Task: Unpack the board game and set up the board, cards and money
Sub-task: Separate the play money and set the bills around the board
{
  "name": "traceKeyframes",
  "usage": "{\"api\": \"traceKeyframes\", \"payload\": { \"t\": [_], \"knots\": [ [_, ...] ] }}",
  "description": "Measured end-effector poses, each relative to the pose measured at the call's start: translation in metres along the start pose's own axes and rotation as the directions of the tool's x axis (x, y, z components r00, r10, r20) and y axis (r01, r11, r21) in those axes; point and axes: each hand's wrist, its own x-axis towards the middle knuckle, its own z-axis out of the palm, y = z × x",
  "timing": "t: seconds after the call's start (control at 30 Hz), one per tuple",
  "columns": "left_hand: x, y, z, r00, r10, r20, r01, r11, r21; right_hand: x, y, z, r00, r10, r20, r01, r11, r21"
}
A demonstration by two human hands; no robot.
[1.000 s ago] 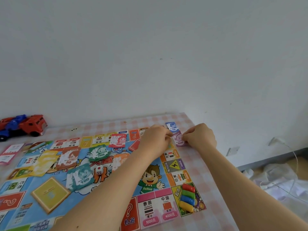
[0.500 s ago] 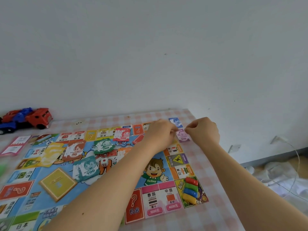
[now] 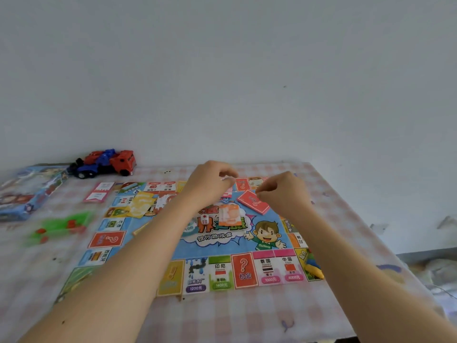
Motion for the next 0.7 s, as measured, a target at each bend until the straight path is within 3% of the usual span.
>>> {"api": "traceKeyframes", "payload": {
  "t": [0.2, 0.4, 0.57, 0.7],
  "knots": [
    [-0.029, -0.025, -0.035, 0.996, -0.074, -0.039, 0.074, 0.997, -0.01, -0.017, -0.035, 0.015, 0.991, -0.072, 0.117, 0.074, 0.997, -0.017],
    [-0.049, -0.051, -0.052, 0.983, -0.182, 0.021, 0.182, 0.983, 0.024, -0.022, -0.051, 0.031, 0.981, -0.032, 0.192, 0.038, 0.999, -0.025],
    [-0.053, -0.068, -0.051, 0.935, -0.333, 0.122, 0.304, 0.93, 0.207, -0.023, -0.059, 0.041, 0.976, -0.043, 0.214, 0.054, 0.997, -0.048],
    [-0.045, -0.075, -0.042, 0.901, -0.386, 0.2, 0.293, 0.879, 0.377, -0.022, -0.062, 0.045, 0.974, -0.054, 0.22, 0.071, 0.995, -0.067]
  ]
}}
